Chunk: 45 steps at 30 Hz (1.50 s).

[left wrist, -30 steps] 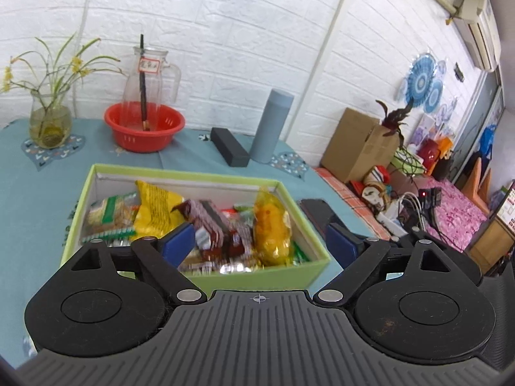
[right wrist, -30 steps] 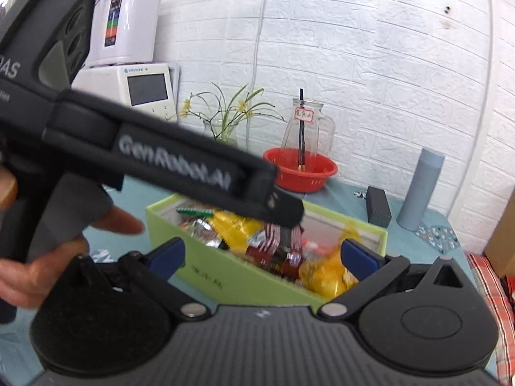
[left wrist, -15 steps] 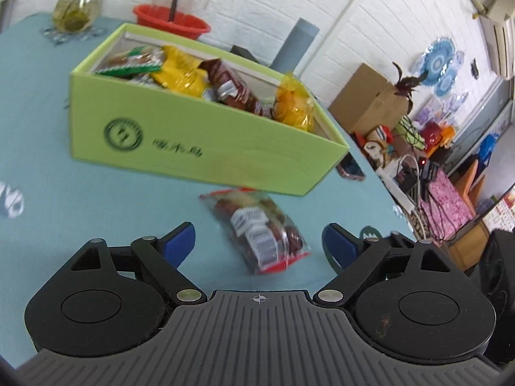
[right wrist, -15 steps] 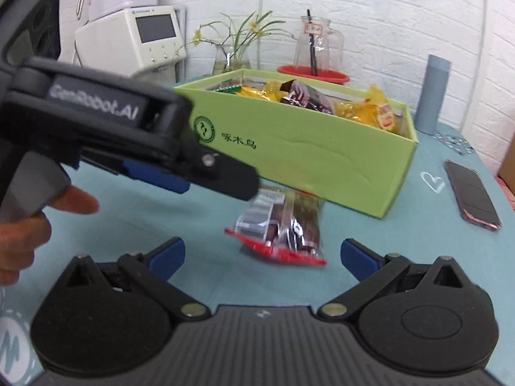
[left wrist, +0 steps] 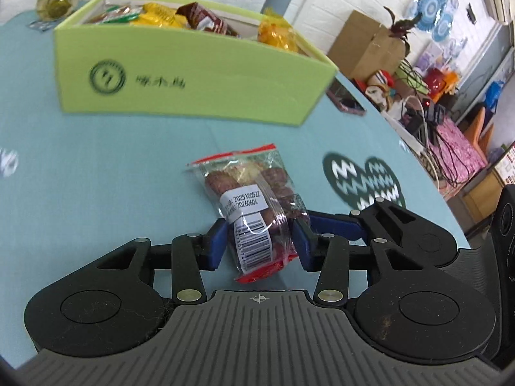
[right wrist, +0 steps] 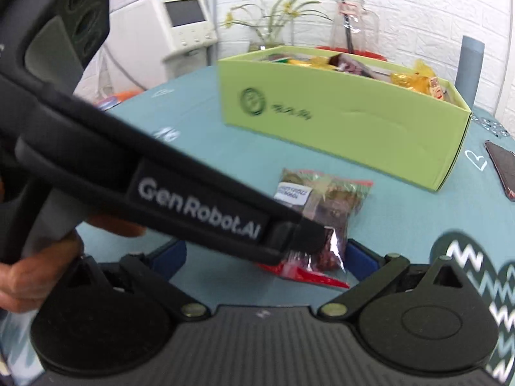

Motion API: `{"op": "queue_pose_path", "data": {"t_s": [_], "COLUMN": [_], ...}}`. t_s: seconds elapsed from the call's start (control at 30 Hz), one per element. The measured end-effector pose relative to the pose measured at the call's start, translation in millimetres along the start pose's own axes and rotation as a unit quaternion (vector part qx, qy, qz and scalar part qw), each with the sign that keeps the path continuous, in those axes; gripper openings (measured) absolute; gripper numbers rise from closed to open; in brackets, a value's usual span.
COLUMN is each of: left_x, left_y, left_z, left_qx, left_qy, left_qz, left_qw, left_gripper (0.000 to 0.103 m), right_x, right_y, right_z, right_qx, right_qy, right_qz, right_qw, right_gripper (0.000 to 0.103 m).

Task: Organize snacks
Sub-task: 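Grasp the clear red-edged date bag with the left gripper, then drop the date bag into the green box and open the left gripper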

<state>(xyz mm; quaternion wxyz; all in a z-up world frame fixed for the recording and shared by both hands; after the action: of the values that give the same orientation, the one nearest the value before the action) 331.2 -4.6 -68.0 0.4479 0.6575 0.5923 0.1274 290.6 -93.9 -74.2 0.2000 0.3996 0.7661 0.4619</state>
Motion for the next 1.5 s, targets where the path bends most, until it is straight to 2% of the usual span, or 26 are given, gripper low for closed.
{"op": "queue_pose_path", "data": {"t_s": [0.17, 0.23, 0.27, 0.33, 0.4, 0.5, 0.63, 0.67, 0.7, 0.73, 0.77, 0.8, 0.87, 0.97, 1.07, 1.13, 1.27, 1.4, 1.5], "left_x": [-14.2, -19.9, -21.3, -19.4, -13.3, -3.4, 5.1, 4.1, 2.9, 1.4, 0.4, 0.7, -0.2, -1.7, -2.0, -2.6, -0.5, 21.6, 45.1], "left_y": [-39.6, -46.2, -45.5, -39.0, -29.4, -20.0, -29.5, -29.6, -29.6, -30.3, -30.7, -29.5, -23.5, -5.6, 28.5, 65.7, 142.8, 199.8, 215.7], "left_z": [-42.2, -51.6, -55.8, -65.0, -71.3, -64.4, -45.4, -44.8, -43.9, -42.2, -41.1, -42.3, -45.8, -46.3, -46.3, -44.9, -32.4, 6.4, 45.7], "left_qx": [-0.009, -0.01, -0.014, -0.035, -0.059, -0.053, -0.022, -0.031, -0.031, -0.024, -0.021, -0.025, -0.034, -0.049, -0.071, -0.098, -0.155, -0.162, -0.14], "left_qy": [0.006, 0.007, 0.005, 0.005, 0.007, -0.003, -0.008, -0.008, -0.008, -0.016, -0.029, -0.026, -0.031, -0.035, -0.043, -0.042, -0.015, 0.011, 0.031], "left_qz": [0.015, 0.027, 0.03, 0.021, 0.003, -0.034, -0.065, -0.059, -0.051, -0.047, -0.051, -0.05, -0.053, -0.054, -0.049, -0.033, 0.017, 0.021, 0.0], "left_qw": [0.9998, 0.9996, 0.9994, 0.9991, 0.9983, 0.998, 0.9976, 0.9978, 0.9982, 0.9985, 0.9981, 0.9981, 0.9975, 0.9968, 0.9954, 0.9938, 0.9877, 0.9865, 0.9897], "left_gripper": [0.028, 0.035, 0.037, 0.06, 0.064, 0.063, 0.06, 0.058, 0.048, 0.029, 0.028, 0.024, 0.022, 0.021, 0.021, 0.021, 0.022, 0.023, 0.023], "right_x": [35.6, 41.8, 43.3, 40.7, 34.4, 27.9, 26.3, 25.8, 26.6, 30.3, 34.3, 35.3, 31.0, 22.7, 13.4, 1.3, -28.8, -62.3, -85.2], "right_y": [-20.9, -22.4, -22.7, -21.1, -18.6, -14.5, -15.1, -17.2, -20.3, -20.3, -17.8, -13.8, -6.1, 9.0, 37.2, 66.7, 133.0, 176.2, 180.9], "right_z": [-35.6, -43.3, -46.9, -52.0, -52.4, -48.1, -33.2, -32.1, -33.9, -34.0, -35.3, -37.1, -37.6, -35.1, -28.4, -19.0, 17.3, 74.3, 119.9], "right_qx": [-0.007, -0.007, -0.009, -0.016, -0.019, -0.016, -0.009, -0.004, 0.003, 0.0, -0.003, -0.005, -0.01, -0.026, -0.053, -0.079, -0.12, -0.115, -0.081], "right_qy": [0.011, 0.013, 0.012, -0.006, -0.023, -0.028, -0.018, -0.014, -0.008, -0.009, -0.015, -0.02, -0.014, -0.016, -0.023, -0.026, -0.029, -0.026, -0.017], "right_qz": [-0.001, 0.003, 0.005, 0.008, 0.014, 0.023, 0.025, 0.024, 0.019, 0.002, -0.015, -0.024, -0.016, -0.012, -0.028, -0.042, -0.072, -0.07, -0.052], "right_qw": [1.0, 1.0, 1.0, 1.0, 0.999, 0.999, 0.999, 1.0, 1.0, 1.0, 1.0, 1.0, 1.0, 0.999, 0.998, 0.996, 0.99, 0.991, 0.995], "right_gripper": [0.102, 0.102, 0.102, 0.102, 0.102, 0.102, 0.102, 0.102, 0.101, 0.097, 0.087, 0.08, 0.08, 0.08, 0.081, 0.081, 0.081, 0.081, 0.079]}}
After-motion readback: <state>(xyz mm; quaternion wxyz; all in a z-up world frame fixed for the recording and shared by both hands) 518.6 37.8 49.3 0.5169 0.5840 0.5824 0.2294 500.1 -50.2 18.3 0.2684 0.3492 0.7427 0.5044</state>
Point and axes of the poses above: each gripper's, at about its wrist camera, not at the fingertips, and z roughly the way its jaws point, x to its left, y to its top, the point moved 6 cm from there along z, roughly the way its jaws point, and after that the axes turned 12 degrees about -x, right-handed, at the moved point
